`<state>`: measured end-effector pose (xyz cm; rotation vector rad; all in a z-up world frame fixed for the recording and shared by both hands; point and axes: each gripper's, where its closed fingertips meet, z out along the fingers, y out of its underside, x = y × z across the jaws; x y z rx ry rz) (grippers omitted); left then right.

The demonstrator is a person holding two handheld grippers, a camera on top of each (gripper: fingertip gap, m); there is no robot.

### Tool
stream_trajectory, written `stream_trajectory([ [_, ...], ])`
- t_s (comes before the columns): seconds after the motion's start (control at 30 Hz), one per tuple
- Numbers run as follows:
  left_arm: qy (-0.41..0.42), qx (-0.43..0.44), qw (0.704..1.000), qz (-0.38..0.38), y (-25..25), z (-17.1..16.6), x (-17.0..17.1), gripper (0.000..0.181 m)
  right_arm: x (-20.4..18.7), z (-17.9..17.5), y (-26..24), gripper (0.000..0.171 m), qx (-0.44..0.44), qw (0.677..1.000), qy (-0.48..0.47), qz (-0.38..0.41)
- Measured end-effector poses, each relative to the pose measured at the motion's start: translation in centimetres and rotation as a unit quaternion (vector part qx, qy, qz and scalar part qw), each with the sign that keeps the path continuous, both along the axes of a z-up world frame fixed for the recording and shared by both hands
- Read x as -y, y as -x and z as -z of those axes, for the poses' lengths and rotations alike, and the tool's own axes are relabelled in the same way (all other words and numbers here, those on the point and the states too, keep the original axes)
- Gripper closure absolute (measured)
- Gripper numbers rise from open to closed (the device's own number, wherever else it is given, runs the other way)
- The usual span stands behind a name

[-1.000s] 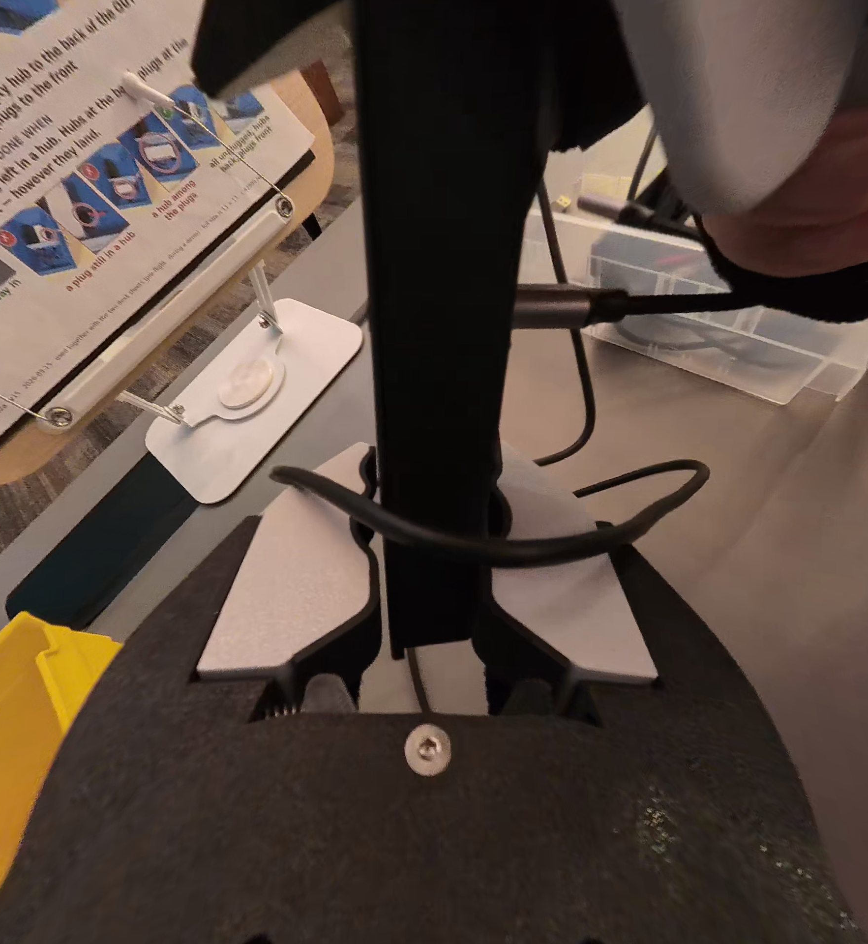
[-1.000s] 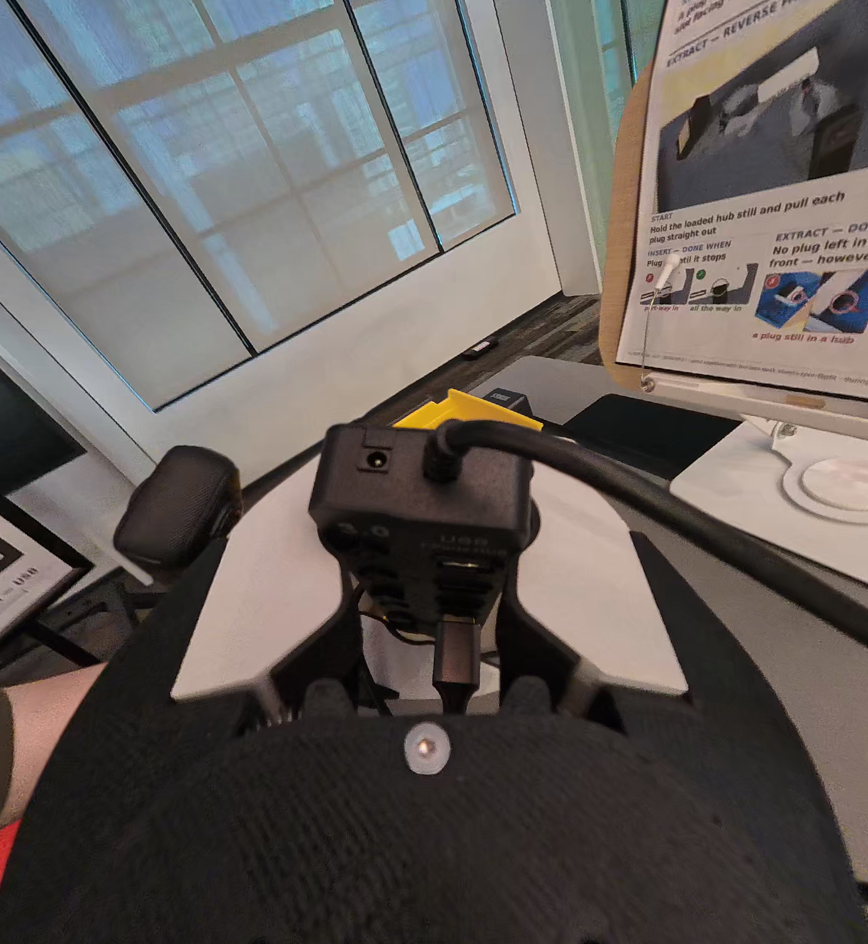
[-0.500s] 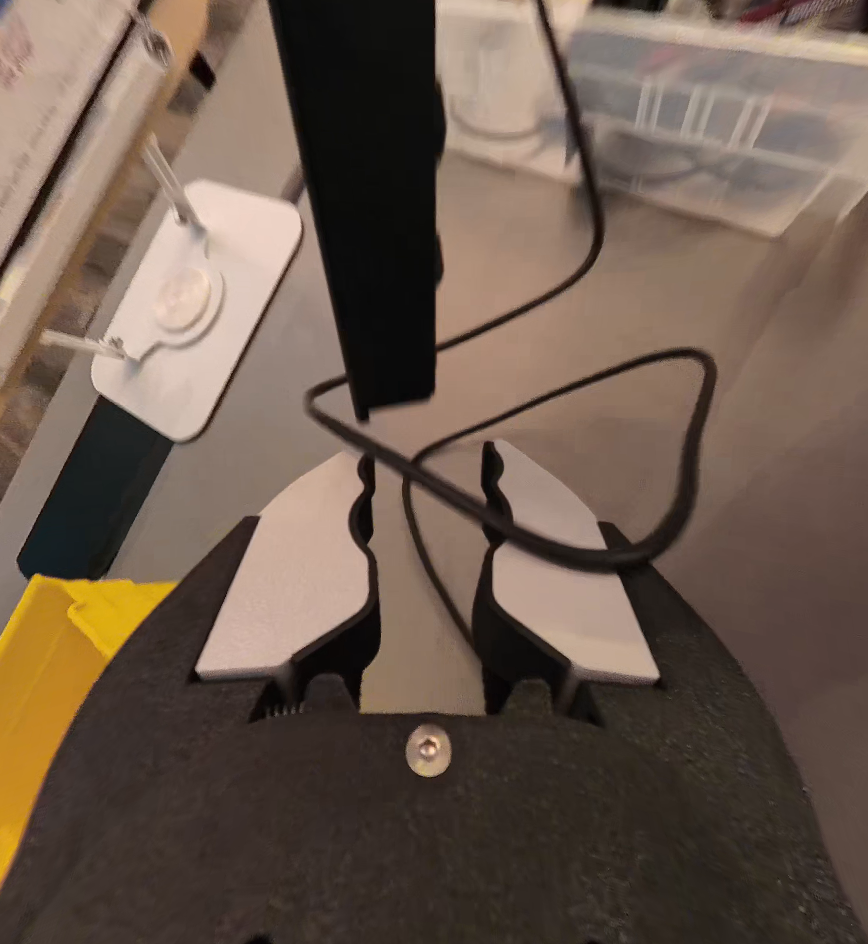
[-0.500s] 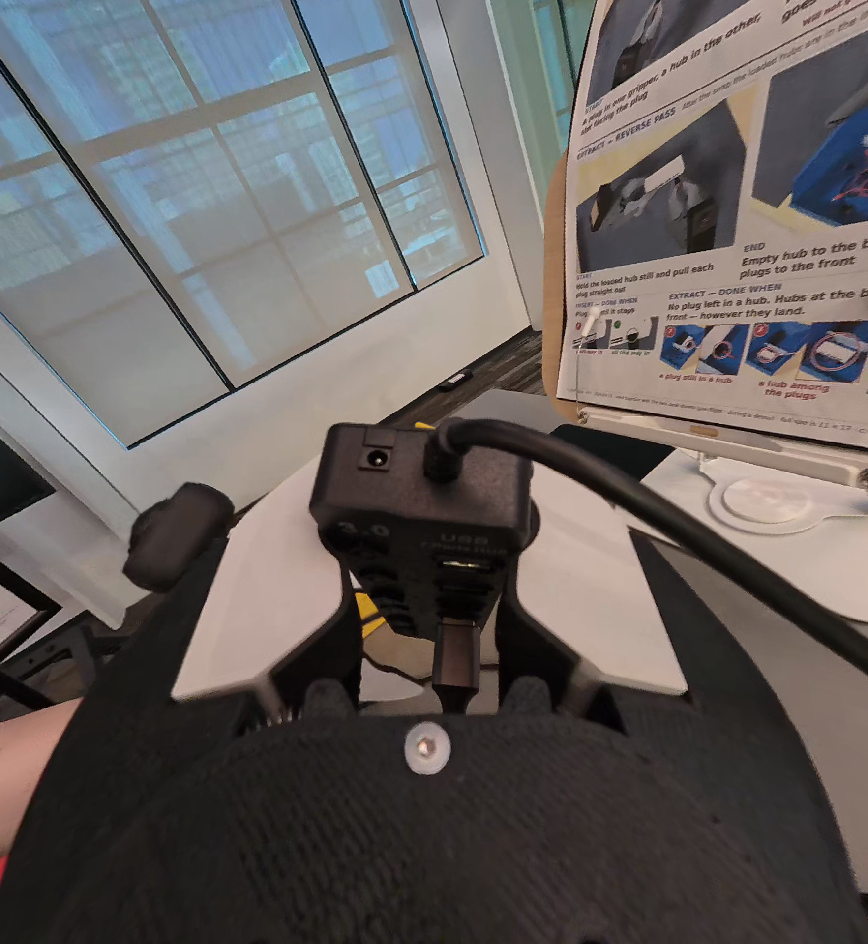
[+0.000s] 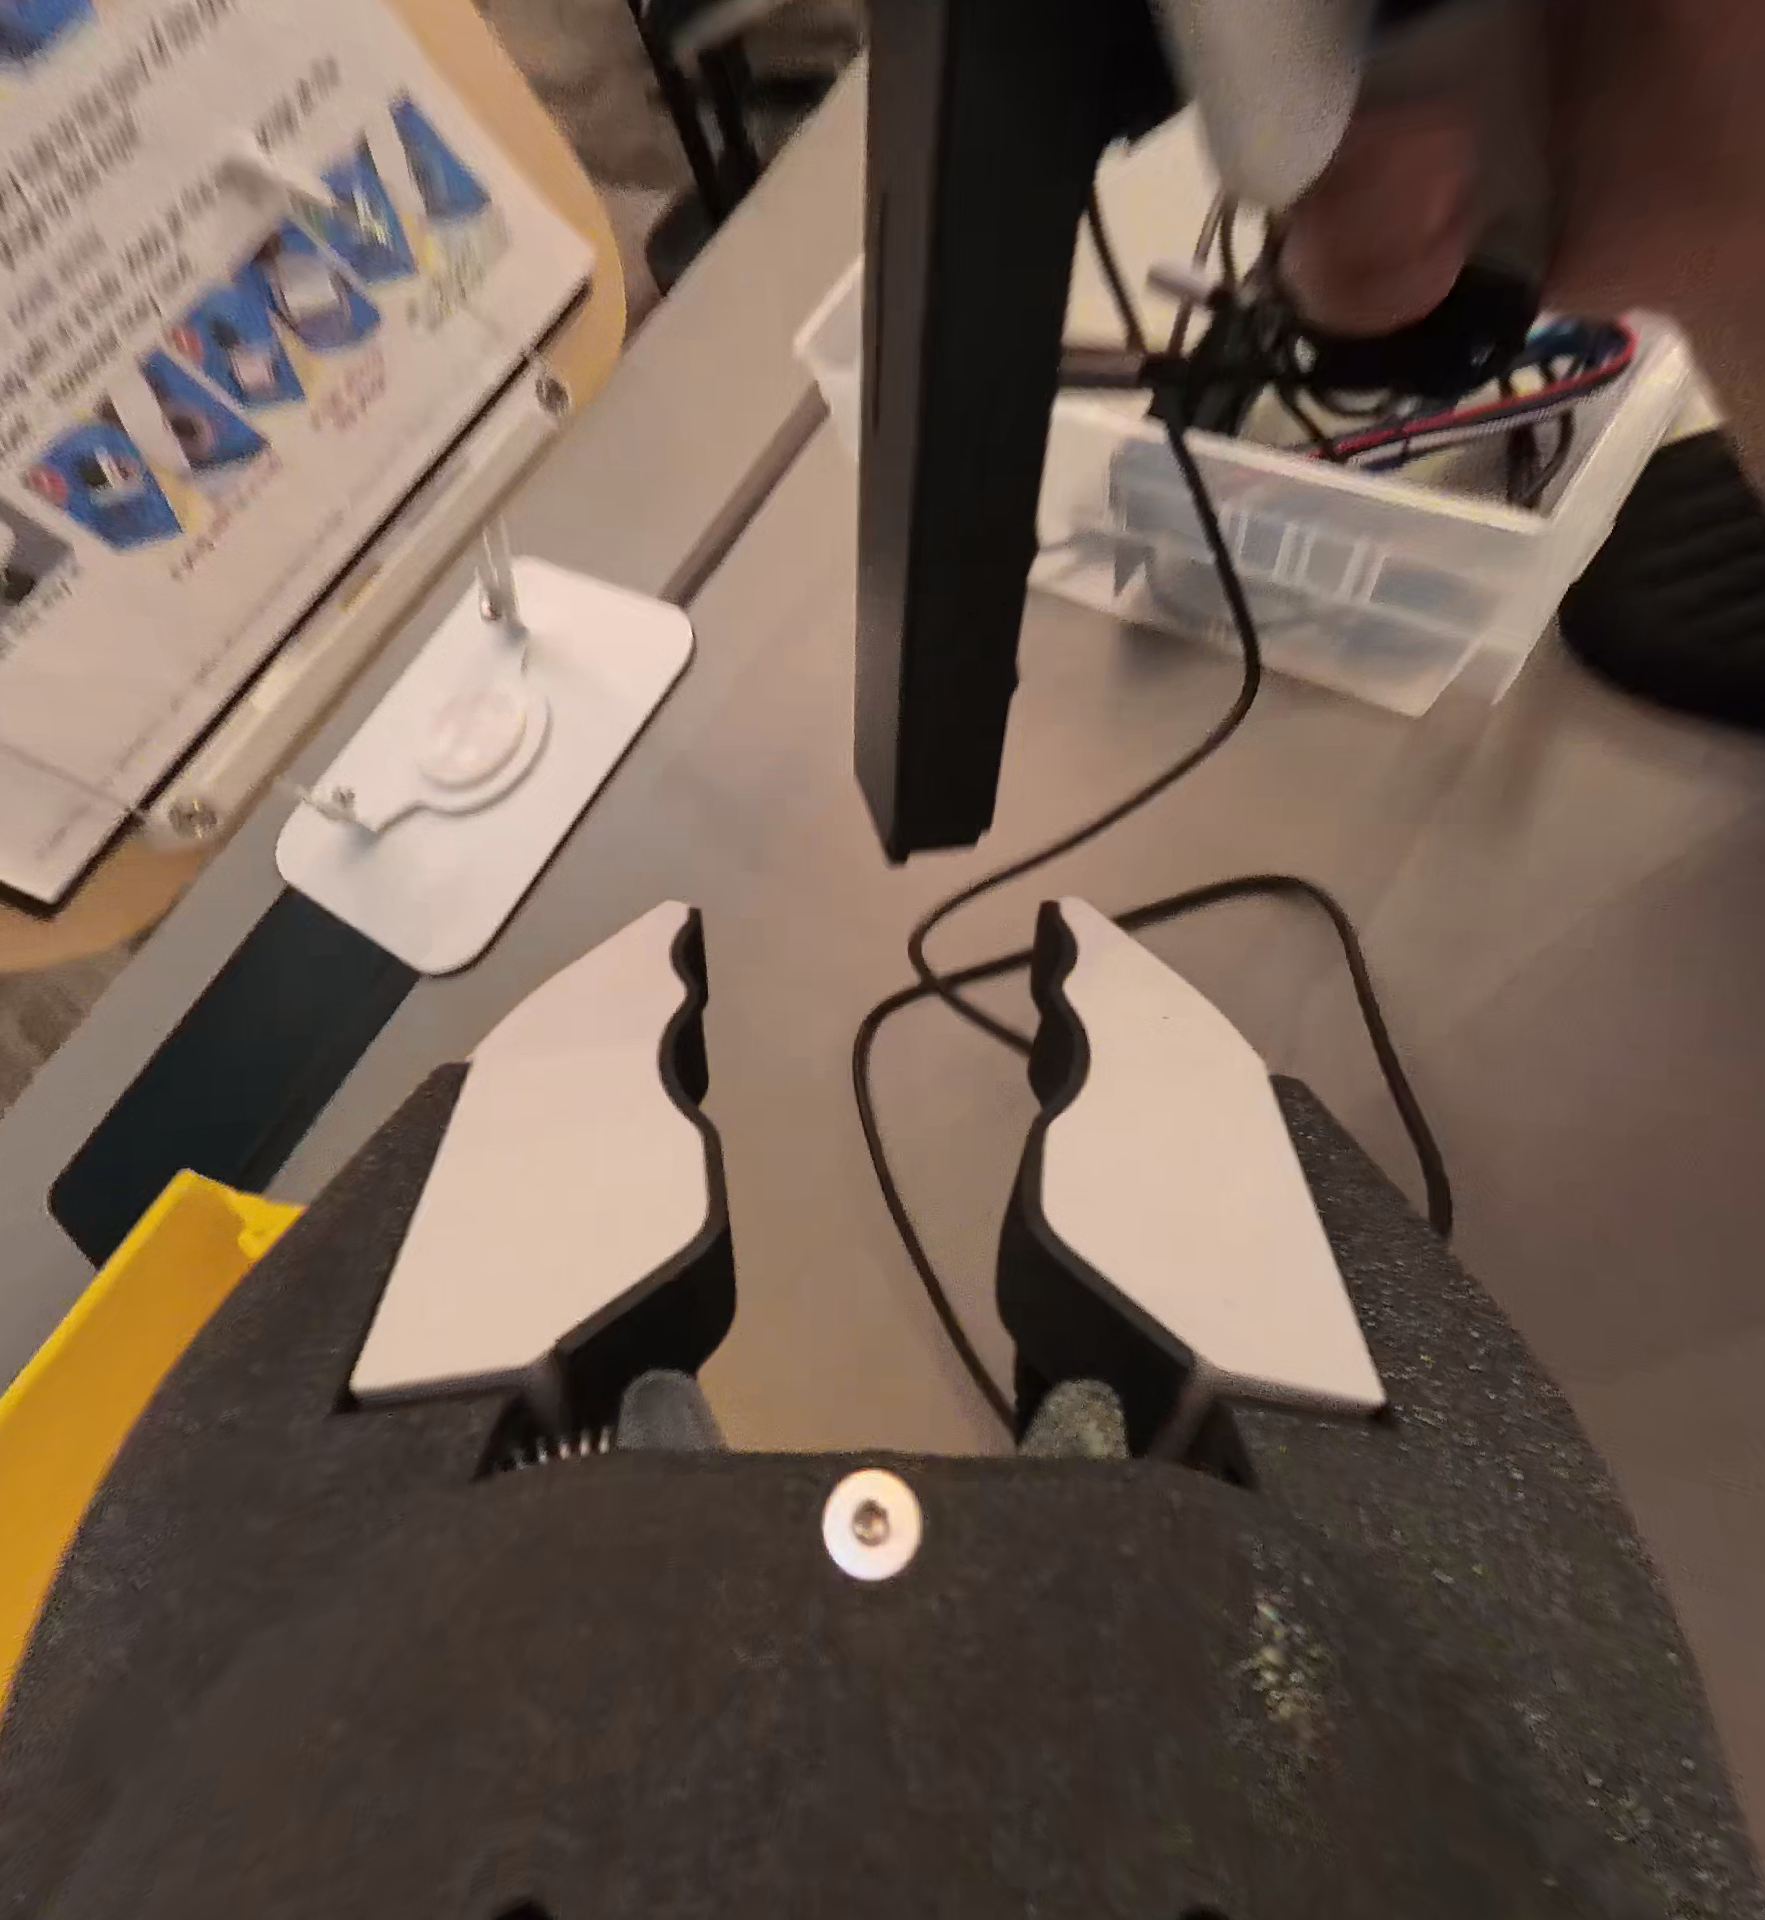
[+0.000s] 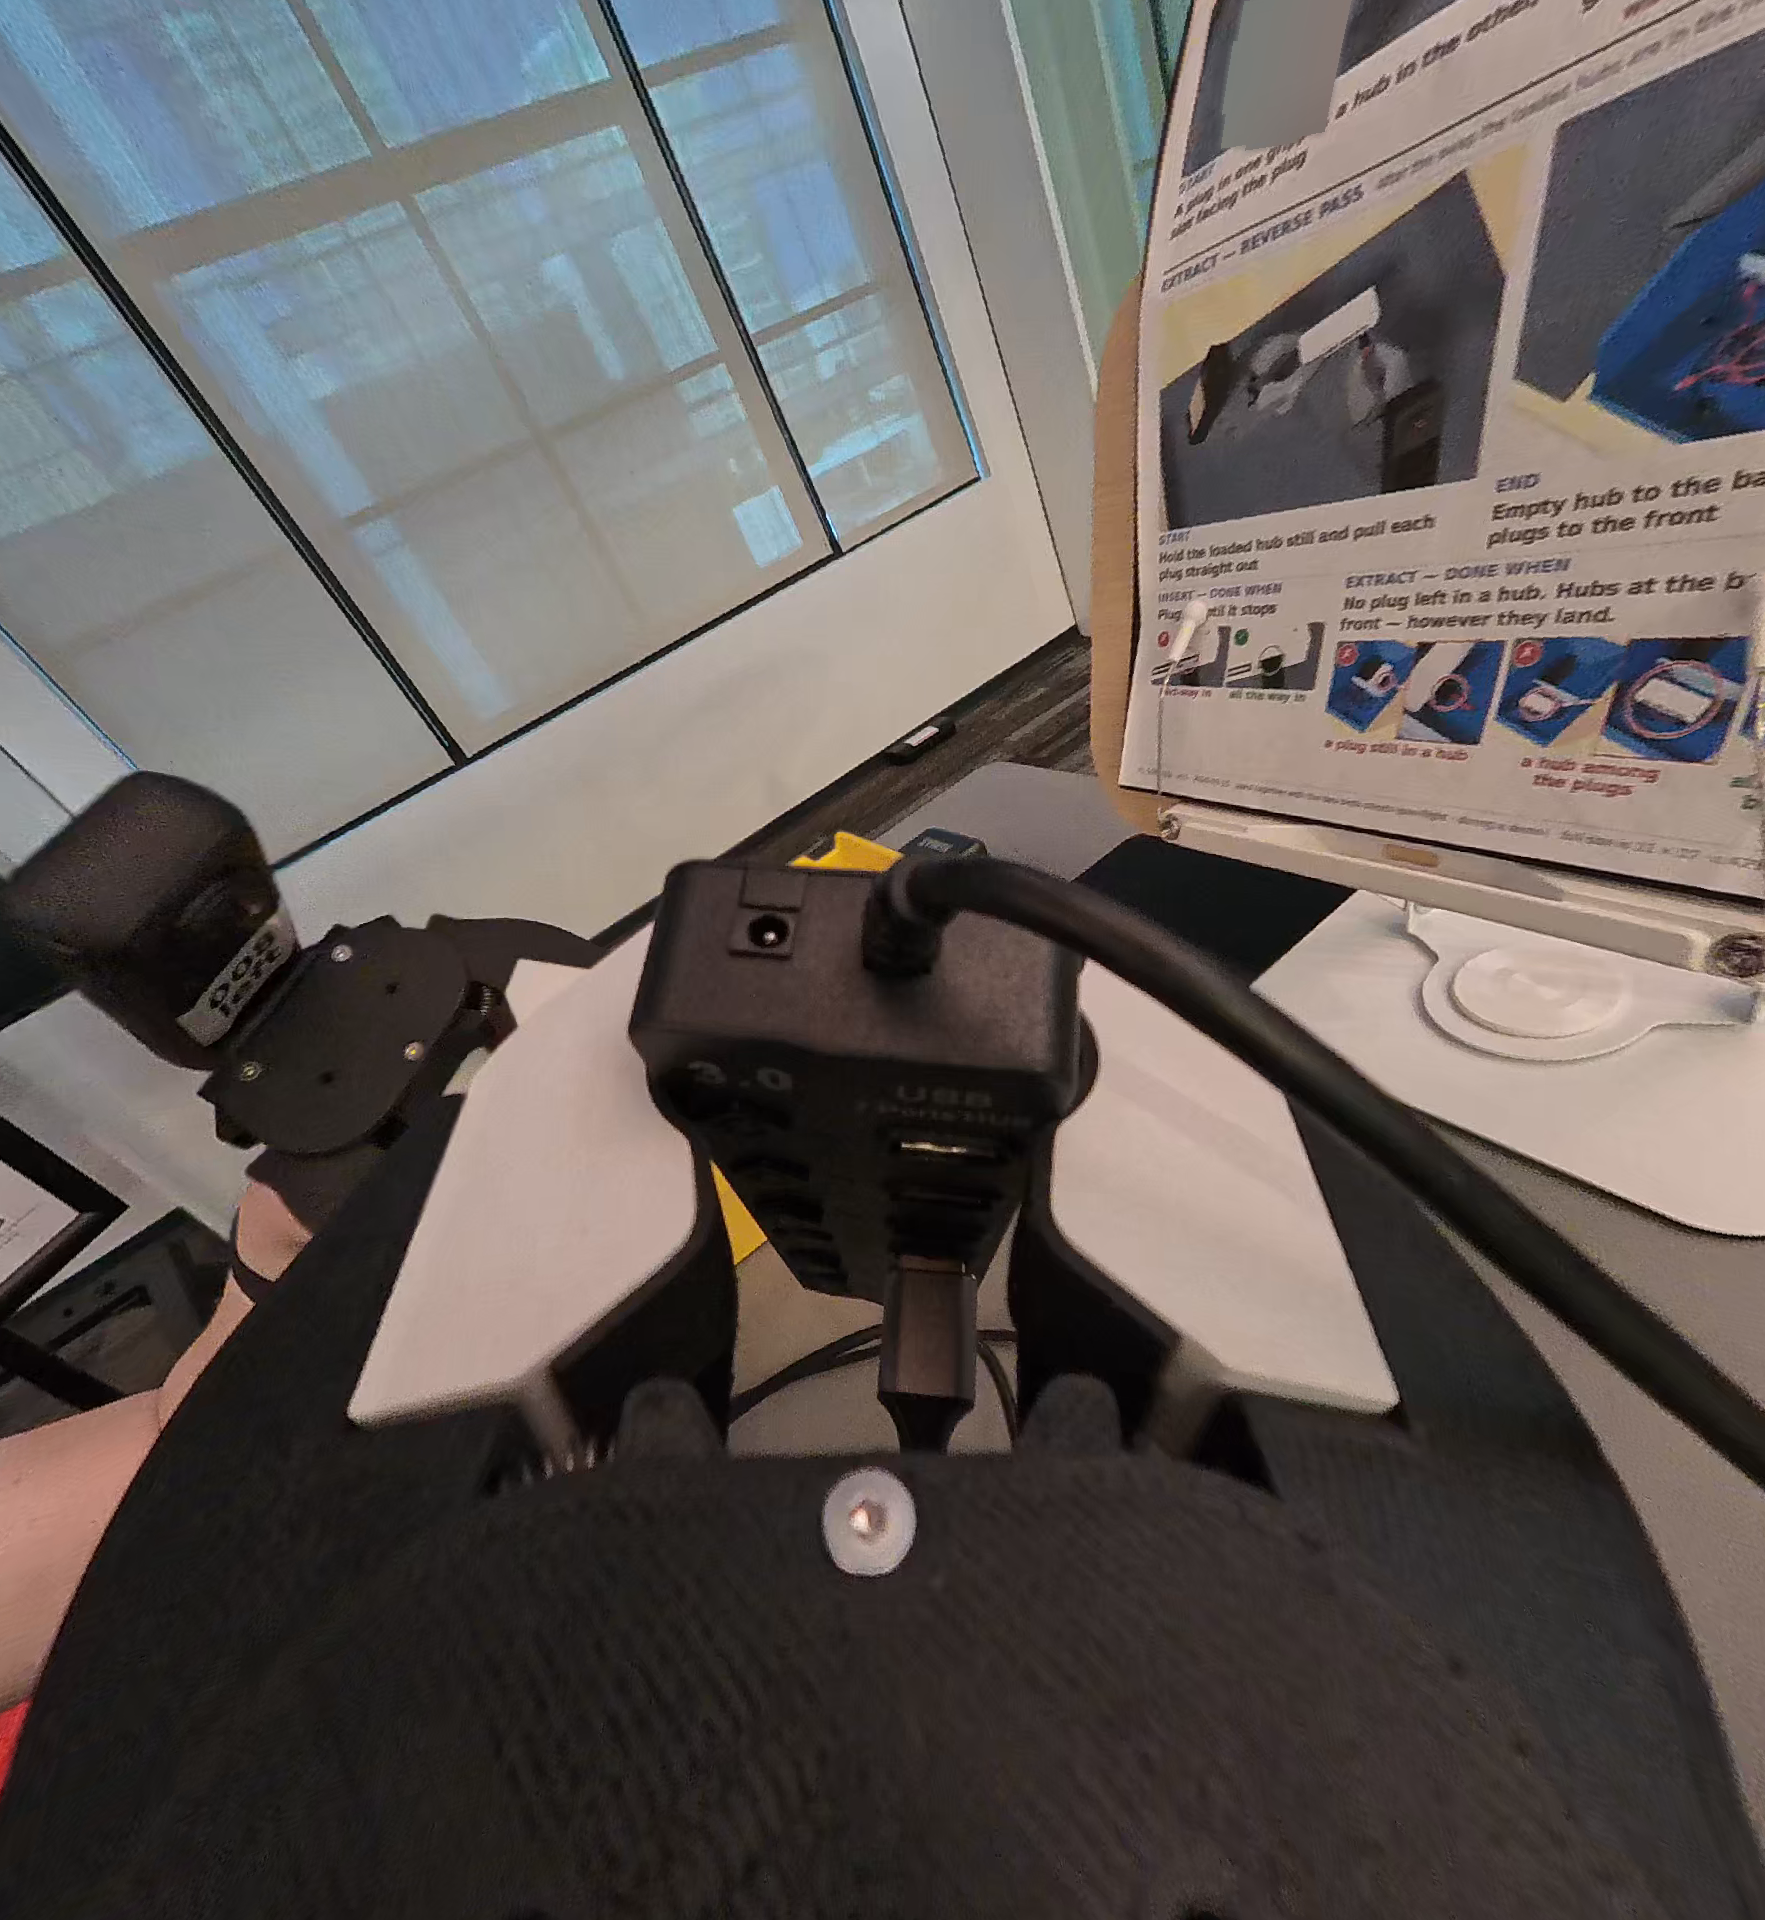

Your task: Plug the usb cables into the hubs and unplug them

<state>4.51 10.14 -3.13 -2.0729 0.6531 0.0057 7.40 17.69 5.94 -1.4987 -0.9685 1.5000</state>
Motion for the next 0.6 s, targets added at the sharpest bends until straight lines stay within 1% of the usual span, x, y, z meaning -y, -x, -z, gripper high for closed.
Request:
stream_trajectory([
  [0.13, -0.055, -0.018, 0.998, 0.000, -1.5, -0.2, -1.1, 0.115, 1.1, 0.1, 0.5, 0.106, 0.000, 1.000, 0.003, -0.013],
  [0.33, -0.086, 0.003, 0.996, -0.001, -2.9, 0.1, -2.2, 0.110, 2.3, 0.0, 0.8, 0.106, -0.003, 1.000, 0.004, -0.029],
  [0.43, -0.098, -0.001, 0.995, -0.011, -2.6, 0.2, -2.5, 0.112, 2.7, 0.0, 1.0, 0.106, -0.003, 0.999, 0.004, -0.033],
  [0.53, -0.108, 0.005, 0.994, -0.011, -2.8, 0.2, -2.7, 0.116, 3.1, 0.1, 1.2, 0.106, -0.003, 0.999, 0.006, -0.040],
  [0.6, -0.118, -0.006, 0.993, -0.010, -2.8, 0.2, -2.7, 0.121, 3.4, 0.2, 1.3, 0.106, 0.000, 0.999, 0.003, -0.043],
])
